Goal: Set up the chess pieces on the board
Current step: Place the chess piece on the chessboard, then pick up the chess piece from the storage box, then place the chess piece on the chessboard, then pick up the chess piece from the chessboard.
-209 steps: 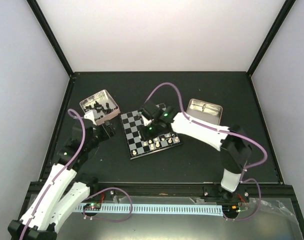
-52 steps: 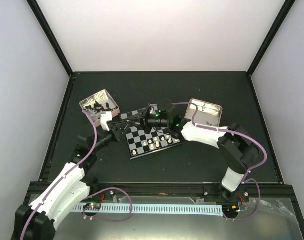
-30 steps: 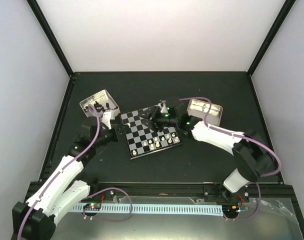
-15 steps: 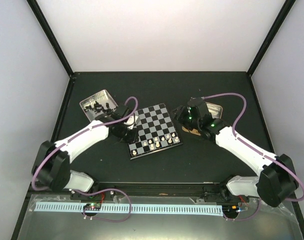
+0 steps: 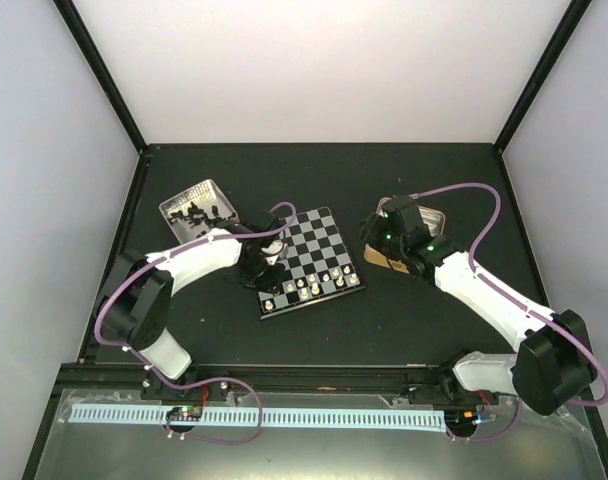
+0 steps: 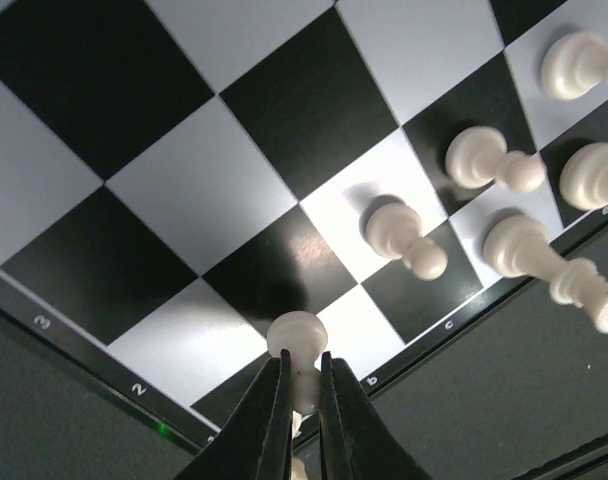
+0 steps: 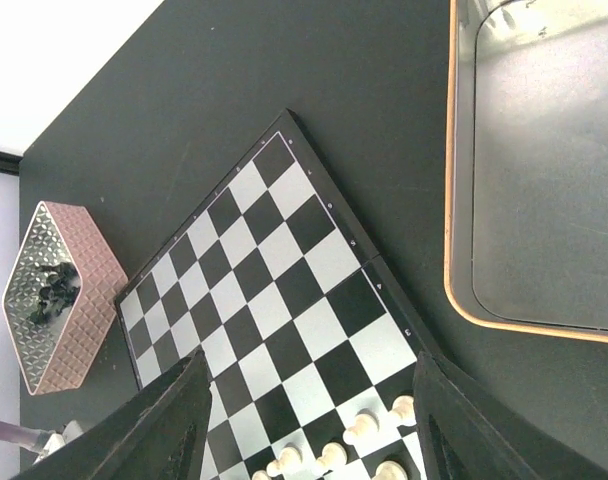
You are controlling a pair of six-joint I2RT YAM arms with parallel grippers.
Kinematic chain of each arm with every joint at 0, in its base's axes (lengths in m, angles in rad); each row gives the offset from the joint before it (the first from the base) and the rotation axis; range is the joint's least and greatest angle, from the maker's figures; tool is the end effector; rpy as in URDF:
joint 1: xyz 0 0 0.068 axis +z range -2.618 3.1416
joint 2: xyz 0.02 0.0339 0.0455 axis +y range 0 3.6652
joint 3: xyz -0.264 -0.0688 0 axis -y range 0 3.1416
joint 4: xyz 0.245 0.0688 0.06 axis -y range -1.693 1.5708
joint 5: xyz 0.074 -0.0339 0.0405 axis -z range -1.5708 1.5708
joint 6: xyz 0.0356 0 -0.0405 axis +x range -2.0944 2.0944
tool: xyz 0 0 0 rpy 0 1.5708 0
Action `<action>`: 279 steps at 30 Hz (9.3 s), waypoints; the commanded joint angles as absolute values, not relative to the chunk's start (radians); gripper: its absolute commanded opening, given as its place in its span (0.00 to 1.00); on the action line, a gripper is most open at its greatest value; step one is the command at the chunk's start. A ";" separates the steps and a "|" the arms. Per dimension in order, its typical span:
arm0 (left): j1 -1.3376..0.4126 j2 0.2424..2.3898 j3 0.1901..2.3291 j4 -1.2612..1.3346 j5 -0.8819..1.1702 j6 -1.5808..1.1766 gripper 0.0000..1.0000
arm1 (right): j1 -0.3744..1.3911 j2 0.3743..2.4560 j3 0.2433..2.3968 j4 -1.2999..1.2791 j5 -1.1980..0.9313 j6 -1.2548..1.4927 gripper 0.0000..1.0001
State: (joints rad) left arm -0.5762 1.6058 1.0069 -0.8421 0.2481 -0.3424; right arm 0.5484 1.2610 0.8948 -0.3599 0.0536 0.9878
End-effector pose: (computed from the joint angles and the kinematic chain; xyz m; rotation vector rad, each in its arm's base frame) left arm 0.2296 -0.1596 0.1812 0.3871 3.0809 -0.4365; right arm 0.2328 0.1400 0.2605 0.5527 2.3422 0.7049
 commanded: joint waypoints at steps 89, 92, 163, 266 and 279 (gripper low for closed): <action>-0.504 1.064 0.873 -0.462 0.148 -0.489 0.51 | 0.160 1.925 1.377 -0.578 0.080 0.498 0.01; -0.503 1.049 0.856 -0.441 0.153 -0.502 0.52 | 0.160 1.829 1.311 -0.557 0.018 0.491 0.01; -0.462 1.254 0.712 0.388 0.711 -1.415 0.05 | 0.609 1.440 0.908 0.311 -0.716 0.767 0.39; -0.339 1.017 0.673 -0.383 0.182 -0.699 0.71 | 0.699 2.111 1.650 -1.002 -0.078 0.392 0.17; -0.337 1.005 0.671 -0.386 0.177 -0.699 0.72 | 0.715 2.068 1.664 -0.969 -0.049 0.398 0.04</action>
State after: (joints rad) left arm -0.3462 1.0210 0.6605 -0.3809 0.1699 -0.7090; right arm 0.6971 2.1086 1.6569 -0.9874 -0.0662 0.4011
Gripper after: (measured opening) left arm 0.715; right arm 0.054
